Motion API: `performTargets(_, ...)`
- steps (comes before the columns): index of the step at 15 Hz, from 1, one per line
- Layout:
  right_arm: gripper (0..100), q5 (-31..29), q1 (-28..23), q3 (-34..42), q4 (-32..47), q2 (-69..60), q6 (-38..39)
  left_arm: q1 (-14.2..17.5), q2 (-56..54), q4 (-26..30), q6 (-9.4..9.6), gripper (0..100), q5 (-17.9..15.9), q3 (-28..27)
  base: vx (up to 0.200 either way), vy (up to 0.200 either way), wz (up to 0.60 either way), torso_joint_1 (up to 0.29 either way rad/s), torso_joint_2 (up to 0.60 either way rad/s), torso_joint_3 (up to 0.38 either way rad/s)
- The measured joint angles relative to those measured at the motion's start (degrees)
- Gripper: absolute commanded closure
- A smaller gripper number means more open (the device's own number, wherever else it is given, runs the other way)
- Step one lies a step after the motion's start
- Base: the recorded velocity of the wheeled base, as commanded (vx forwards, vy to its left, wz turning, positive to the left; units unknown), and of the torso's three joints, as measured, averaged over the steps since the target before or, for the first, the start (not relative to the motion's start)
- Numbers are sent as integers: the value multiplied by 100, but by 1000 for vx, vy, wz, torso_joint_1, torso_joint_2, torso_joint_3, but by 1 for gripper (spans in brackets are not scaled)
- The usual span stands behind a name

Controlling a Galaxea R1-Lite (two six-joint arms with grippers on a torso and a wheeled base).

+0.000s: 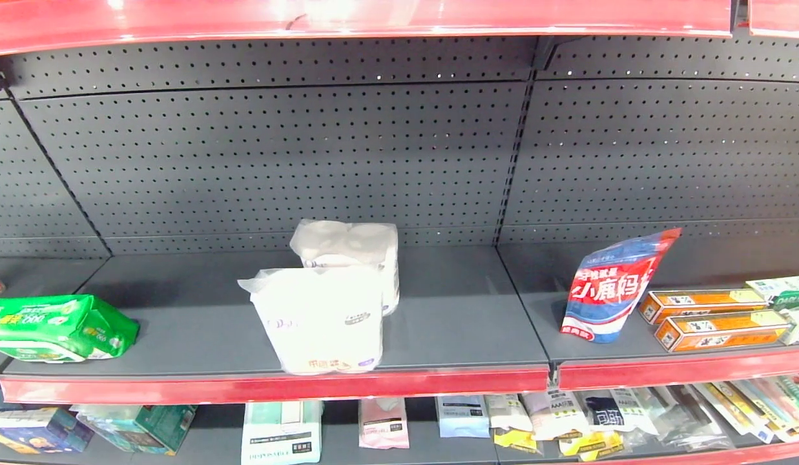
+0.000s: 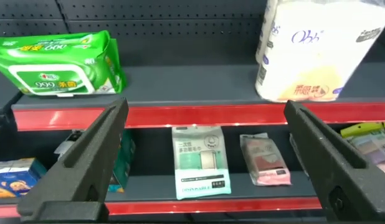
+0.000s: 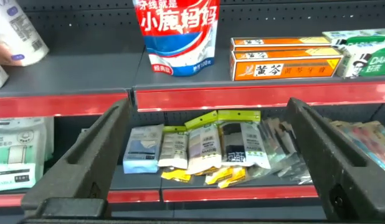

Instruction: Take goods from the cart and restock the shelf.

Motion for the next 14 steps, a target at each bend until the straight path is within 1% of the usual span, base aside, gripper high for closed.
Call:
performTargets(5,0,0,-5,0,-2,0,0,-2,29,35,28,0,5,-77,0,0,0,0,0,0)
performTargets(6,0,0,-5,0,-2,0,0,-2,66,38,-2,0,13,-258,0,0,0,0,0,0)
performTargets(8,0,-2,0,0,-2,0,0,-2,410,7,-205,0,22,-881,0,0,0,0,0,0)
performTargets(10,0,-2,-5,0,-2,0,0,30,1303,-79,-308,0,135,-1559,0,0,0,0,0,0)
performTargets(11,0,-2,-5,0,-2,0,0,94,1974,-111,-333,0,273,-1876,0,0,0,0,0,0)
performTargets(14,0,-2,-5,0,-2,0,0,394,4024,-196,-377,0,675,-2480,0,0,0,0,0,0)
